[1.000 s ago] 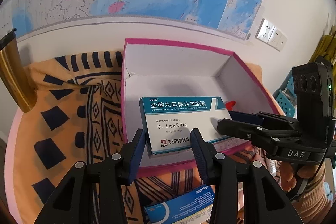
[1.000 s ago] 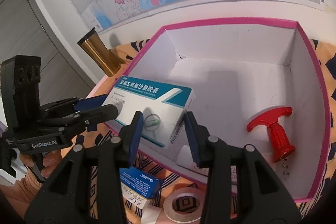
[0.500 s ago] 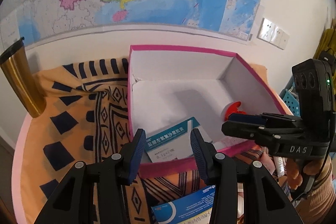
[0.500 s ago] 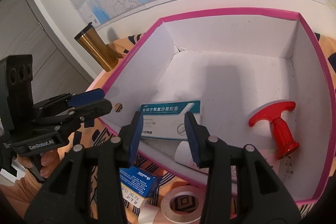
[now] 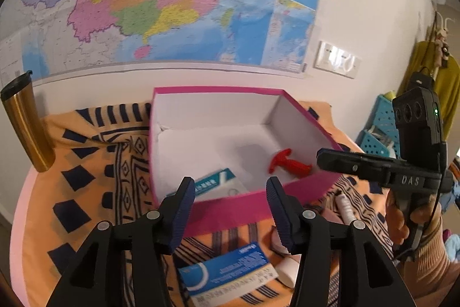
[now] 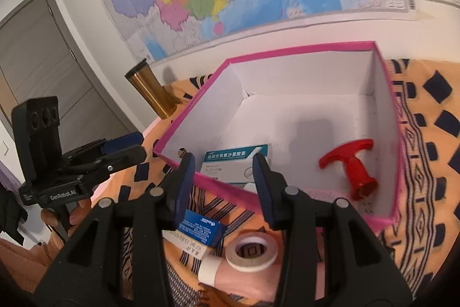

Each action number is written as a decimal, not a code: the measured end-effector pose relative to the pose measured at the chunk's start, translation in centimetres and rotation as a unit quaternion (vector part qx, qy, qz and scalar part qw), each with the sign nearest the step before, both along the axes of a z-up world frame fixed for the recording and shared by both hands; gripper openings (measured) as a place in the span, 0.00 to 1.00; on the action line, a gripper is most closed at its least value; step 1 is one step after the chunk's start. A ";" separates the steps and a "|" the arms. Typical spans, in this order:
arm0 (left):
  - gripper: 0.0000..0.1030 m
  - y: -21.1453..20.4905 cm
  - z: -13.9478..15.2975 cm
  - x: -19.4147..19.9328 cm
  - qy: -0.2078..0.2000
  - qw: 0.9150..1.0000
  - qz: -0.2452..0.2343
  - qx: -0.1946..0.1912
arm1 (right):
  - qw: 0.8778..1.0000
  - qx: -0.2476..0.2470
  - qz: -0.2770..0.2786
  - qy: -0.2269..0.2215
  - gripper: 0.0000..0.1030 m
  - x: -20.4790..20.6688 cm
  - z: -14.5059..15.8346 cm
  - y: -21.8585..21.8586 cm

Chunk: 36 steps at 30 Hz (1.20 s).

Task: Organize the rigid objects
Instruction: 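Withdraw the open left gripper from the box, then lower the right gripper onto the white black-capped tube and close it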

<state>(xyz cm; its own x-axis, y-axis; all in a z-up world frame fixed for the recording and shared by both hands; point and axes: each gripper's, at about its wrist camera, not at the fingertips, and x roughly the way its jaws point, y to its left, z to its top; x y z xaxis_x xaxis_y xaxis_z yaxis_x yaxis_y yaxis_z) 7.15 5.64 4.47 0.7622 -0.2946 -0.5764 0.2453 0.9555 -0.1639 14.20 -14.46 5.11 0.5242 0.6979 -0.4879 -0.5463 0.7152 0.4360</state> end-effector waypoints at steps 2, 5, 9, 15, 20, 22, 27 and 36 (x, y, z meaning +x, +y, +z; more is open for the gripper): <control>0.51 -0.5 -0.1 -0.6 -0.001 1.000 -0.008 -0.001 | 1.000 0.006 -0.008 -0.003 0.43 -0.6 0.1 -1.0; 0.51 -1.4 -0.3 -1.3 0.000 1.000 -0.023 -0.005 | 1.000 0.013 -0.018 -0.005 0.43 -1.5 0.1 -2.3; 0.51 -2.8 -0.8 -2.0 0.006 0.999 -0.043 -0.006 | 0.999 0.016 -0.029 -0.004 0.43 -2.9 -0.3 -3.9; 0.51 -4.9 -1.9 -2.5 0.019 0.997 -0.069 -0.004 | 0.998 0.020 -0.054 0.008 0.43 -4.8 -1.8 -6.7; 0.51 -6.4 -3.4 -2.5 0.043 0.996 -0.083 -0.006 | 0.996 0.019 -0.078 0.032 0.43 -5.6 -3.6 -9.0; 0.51 -6.9 -4.1 -2.4 0.052 0.995 -0.087 -0.004 | 0.995 0.018 -0.084 0.041 0.43 -5.8 -4.4 -9.5; 0.51 -7.7 -5.4 -2.4 0.074 0.993 -0.092 0.001 | 0.994 0.008 -0.089 0.058 0.43 -6.1 -5.8 -10.0; 0.51 -10.5 -6.8 -2.2 0.094 0.988 -0.123 0.015 | 0.985 -0.033 -0.143 0.092 0.43 -5.3 -8.3 -11.7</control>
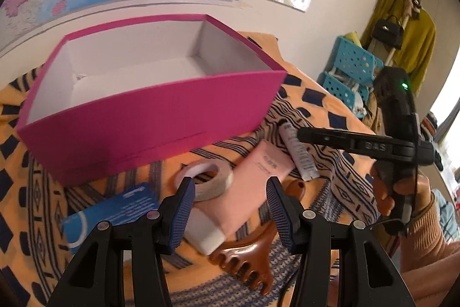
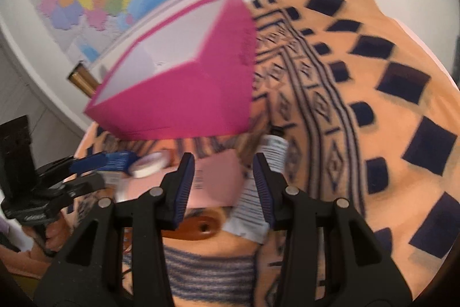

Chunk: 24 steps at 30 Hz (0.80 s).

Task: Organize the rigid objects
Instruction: 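Lower the right gripper onto the white black-capped tube and close it, then lift the white tube upright and carry it over the magenta box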

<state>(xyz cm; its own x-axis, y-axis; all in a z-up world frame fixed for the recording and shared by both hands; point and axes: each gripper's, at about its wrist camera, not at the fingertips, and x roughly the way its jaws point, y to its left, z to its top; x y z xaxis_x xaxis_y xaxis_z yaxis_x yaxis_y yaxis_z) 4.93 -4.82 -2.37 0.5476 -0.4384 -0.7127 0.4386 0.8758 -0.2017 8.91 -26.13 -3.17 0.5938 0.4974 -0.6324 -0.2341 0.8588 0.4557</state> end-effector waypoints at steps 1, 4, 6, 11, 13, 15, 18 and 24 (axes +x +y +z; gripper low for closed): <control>0.51 -0.5 -0.1 0.1 0.001 1.000 -0.005 0.002 | 1.000 0.000 -0.004 0.008 0.43 0.2 -0.4 -0.3; 0.51 -1.7 -0.6 0.3 0.010 1.000 -0.022 0.005 | 1.000 -0.013 -0.018 0.023 0.43 0.8 -1.3 -0.7; 0.51 -2.6 -0.9 0.6 0.015 0.999 -0.031 0.006 | 0.999 -0.021 -0.020 0.027 0.43 1.0 -1.8 -0.7; 0.51 -3.8 -1.2 0.8 0.021 0.999 -0.047 0.009 | 0.999 -0.040 -0.018 0.030 0.43 1.6 -2.3 -0.3; 0.51 -4.1 -1.3 0.9 0.023 0.998 -0.050 0.010 | 0.998 -0.047 -0.017 0.032 0.40 1.8 -2.6 -0.2; 0.50 -4.4 -1.5 1.1 0.026 0.998 -0.054 0.011 | 0.998 -0.060 -0.019 0.029 0.33 1.9 -2.5 -0.1; 0.50 -5.0 -1.7 1.3 0.031 0.998 -0.060 0.010 | 0.997 -0.065 -0.019 0.026 0.29 1.8 -2.4 -0.2; 0.50 -6.4 -2.1 1.9 0.046 0.996 -0.083 0.003 | 0.999 -0.049 -0.013 0.004 0.26 0.8 -1.2 -0.7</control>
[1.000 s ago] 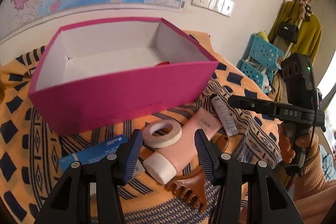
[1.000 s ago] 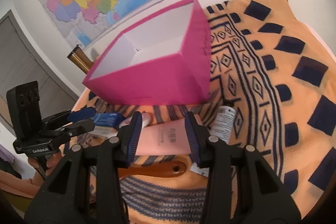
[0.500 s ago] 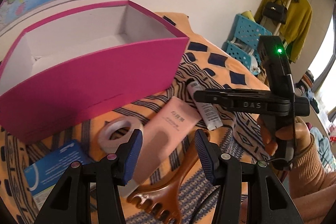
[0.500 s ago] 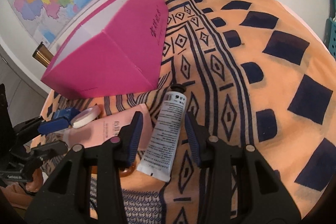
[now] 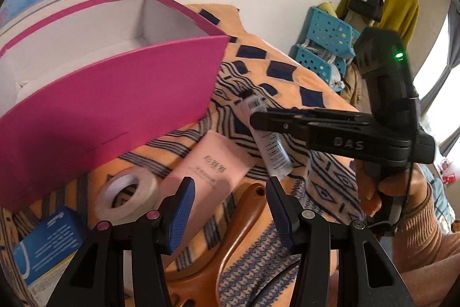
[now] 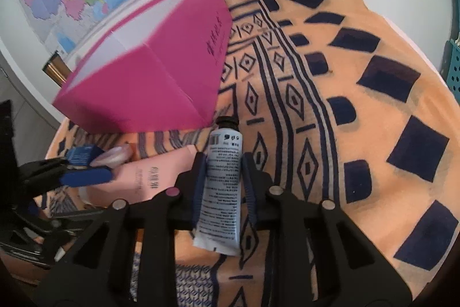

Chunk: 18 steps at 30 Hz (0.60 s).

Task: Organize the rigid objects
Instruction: 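Lift the white tube upright and carry it over the magenta box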

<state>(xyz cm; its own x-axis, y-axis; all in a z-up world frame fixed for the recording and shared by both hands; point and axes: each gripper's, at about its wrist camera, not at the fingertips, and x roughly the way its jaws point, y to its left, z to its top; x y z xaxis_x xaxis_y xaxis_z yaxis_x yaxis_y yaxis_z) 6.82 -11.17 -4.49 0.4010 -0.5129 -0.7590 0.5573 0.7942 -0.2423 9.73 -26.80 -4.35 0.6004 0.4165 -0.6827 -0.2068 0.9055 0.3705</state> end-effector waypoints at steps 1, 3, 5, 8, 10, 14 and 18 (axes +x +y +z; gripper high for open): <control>0.50 -0.2 0.0 0.1 0.001 1.000 -0.004 -0.001 | 1.000 0.003 0.001 -0.007 0.26 -0.3 0.4 0.0; 0.50 -0.7 0.1 0.1 0.002 1.000 -0.012 -0.004 | 1.000 0.008 0.002 -0.018 0.26 -0.8 1.3 0.0; 0.50 -1.0 0.3 0.2 -0.003 1.000 -0.016 -0.004 | 0.999 0.025 0.008 -0.030 0.26 -1.3 2.3 -0.1; 0.50 -1.2 0.7 0.5 -0.011 1.000 -0.016 -0.003 | 0.998 0.042 0.015 -0.048 0.26 -2.0 3.7 0.2; 0.50 -0.9 1.2 0.7 -0.020 1.000 -0.010 0.000 | 0.996 0.056 0.022 -0.060 0.26 -2.3 4.8 0.4; 0.50 0.9 2.0 1.1 -0.025 1.000 0.014 -0.009 | 0.992 0.083 0.037 -0.085 0.26 -2.2 6.8 1.2; 0.50 2.1 2.4 1.7 -0.021 0.999 0.028 -0.021 | 0.988 0.106 0.053 -0.100 0.26 -1.5 8.3 2.2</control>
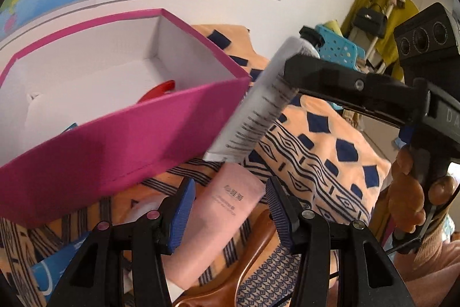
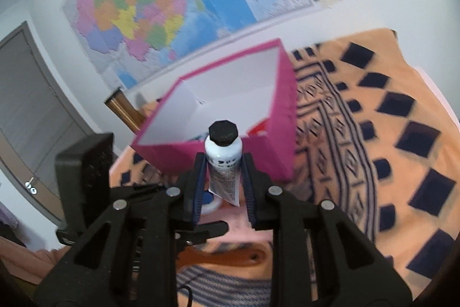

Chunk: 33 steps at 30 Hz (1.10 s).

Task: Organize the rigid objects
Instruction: 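Lift the white tube upright and carry it over the magenta box, then lower the white tube into the box and open the right gripper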

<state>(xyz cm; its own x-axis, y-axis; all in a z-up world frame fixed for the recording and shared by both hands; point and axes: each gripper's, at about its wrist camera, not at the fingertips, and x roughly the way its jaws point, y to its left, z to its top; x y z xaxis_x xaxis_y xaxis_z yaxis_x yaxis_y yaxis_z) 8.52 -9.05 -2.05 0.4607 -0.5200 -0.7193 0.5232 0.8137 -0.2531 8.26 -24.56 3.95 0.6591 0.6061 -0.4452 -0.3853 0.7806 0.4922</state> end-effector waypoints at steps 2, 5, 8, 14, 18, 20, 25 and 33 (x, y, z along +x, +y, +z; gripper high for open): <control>0.46 0.5 0.3 0.4 0.002 1.000 0.007 -0.006 | 1.000 0.007 0.008 -0.005 0.26 0.6 0.5 0.7; 0.28 1.3 1.0 1.0 -0.003 1.000 0.023 -0.014 | 1.000 0.022 0.020 -0.009 0.26 1.4 1.1 1.8; 0.22 2.3 1.9 1.7 -0.014 0.999 0.045 -0.016 | 0.999 0.038 0.033 -0.007 0.26 2.3 1.3 2.7; 0.16 4.1 3.3 3.2 -0.019 0.997 0.067 -0.021 | 0.997 0.072 0.040 -0.004 0.26 3.6 1.7 3.1; 0.16 4.1 3.6 4.0 -0.004 0.998 0.060 -0.023 | 0.995 0.091 0.037 -0.002 0.26 4.5 1.8 3.1; 0.16 3.8 3.7 4.0 -0.005 0.998 0.057 -0.014 | 0.995 0.098 0.033 0.001 0.26 5.1 1.7 3.1; 0.16 3.8 3.9 3.8 -0.001 0.998 0.057 -0.016 | 0.991 0.131 0.030 0.016 0.26 6.1 1.1 2.5; 0.16 4.7 4.7 4.6 -0.001 0.997 0.073 -0.018 | 0.987 0.159 0.032 0.022 0.26 6.7 1.0 2.4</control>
